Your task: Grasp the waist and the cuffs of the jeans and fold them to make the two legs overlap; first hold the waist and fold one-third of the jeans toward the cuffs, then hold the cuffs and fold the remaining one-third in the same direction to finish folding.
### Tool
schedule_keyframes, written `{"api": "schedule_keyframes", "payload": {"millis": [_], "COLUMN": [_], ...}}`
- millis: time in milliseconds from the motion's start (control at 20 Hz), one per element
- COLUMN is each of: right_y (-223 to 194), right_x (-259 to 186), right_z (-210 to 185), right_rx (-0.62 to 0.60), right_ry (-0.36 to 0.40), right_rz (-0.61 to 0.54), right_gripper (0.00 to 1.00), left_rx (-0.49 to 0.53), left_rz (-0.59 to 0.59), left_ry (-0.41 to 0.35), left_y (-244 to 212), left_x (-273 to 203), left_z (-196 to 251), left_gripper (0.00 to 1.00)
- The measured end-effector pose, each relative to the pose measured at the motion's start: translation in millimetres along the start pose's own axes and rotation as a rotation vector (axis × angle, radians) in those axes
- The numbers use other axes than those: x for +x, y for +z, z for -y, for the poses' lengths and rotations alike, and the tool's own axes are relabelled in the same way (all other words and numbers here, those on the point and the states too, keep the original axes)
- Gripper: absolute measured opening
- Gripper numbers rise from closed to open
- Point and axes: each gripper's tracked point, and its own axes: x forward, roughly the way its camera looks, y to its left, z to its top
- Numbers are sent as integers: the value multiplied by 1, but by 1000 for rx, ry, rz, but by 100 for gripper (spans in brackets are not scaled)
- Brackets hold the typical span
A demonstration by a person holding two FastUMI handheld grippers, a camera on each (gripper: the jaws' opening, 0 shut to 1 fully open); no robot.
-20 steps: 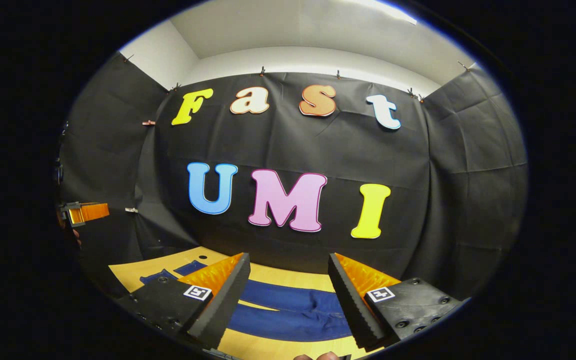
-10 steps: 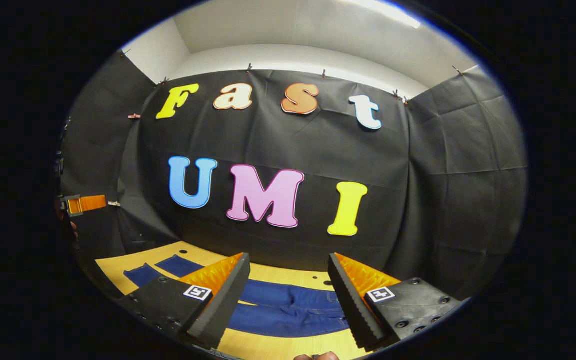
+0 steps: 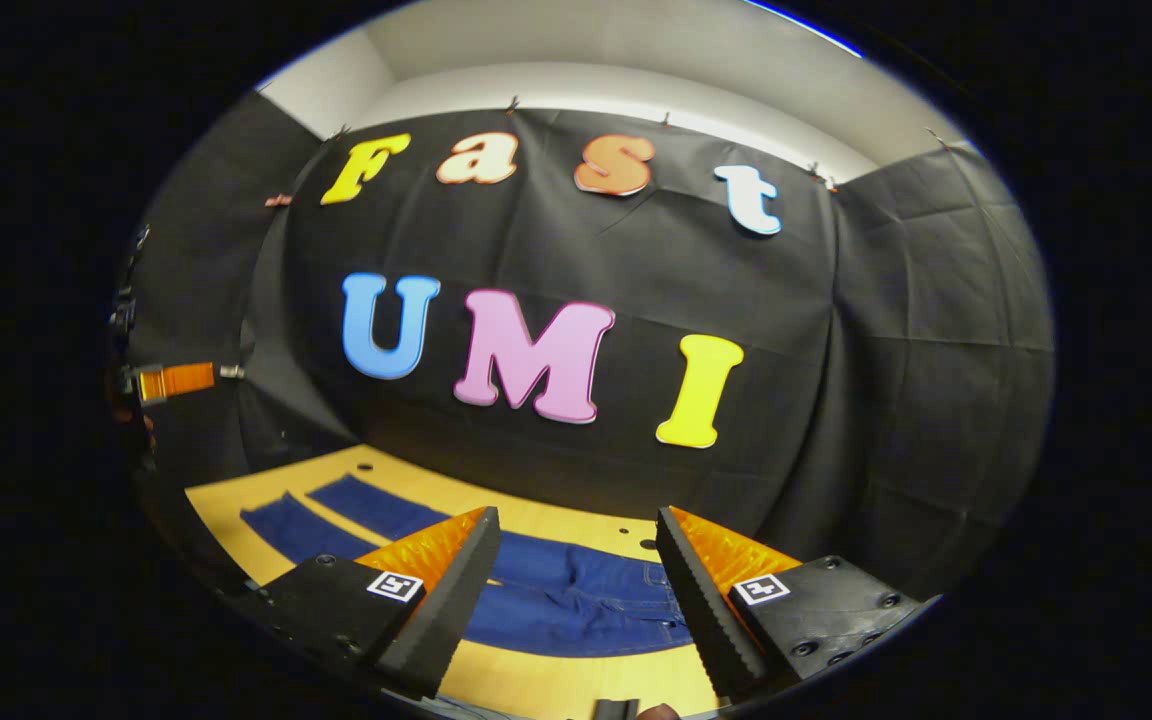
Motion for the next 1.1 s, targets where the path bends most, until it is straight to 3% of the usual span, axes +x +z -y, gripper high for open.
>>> {"api": "schedule_keyframes", "payload": {"millis": [250,400,600,800,1100], "right_y": [-51,-106,-189,-259,-355], "right_x": [22,50,78,104,125], "right_z": [-17,6,14,38,56], "right_rx": [-132,-280,-363,-428,-425], "right_ry": [177,182,292,373,582], "right_rz": [-134,-242,-433,-612,-929], "right_gripper": [96,96,97,97,100], "left_rx": [142,327,549,598,861], "left_rz": [-138,-237,-381,-674,-1059], "left_ry": [-128,-274,-423,-638,-762], "left_y": [-46,-77,-132,-219,-322], "left_x": [10,21,42,44,50], "left_z": [-27,-30,-41,-50,-124], "left_gripper": [97,98,98,98,98]}}
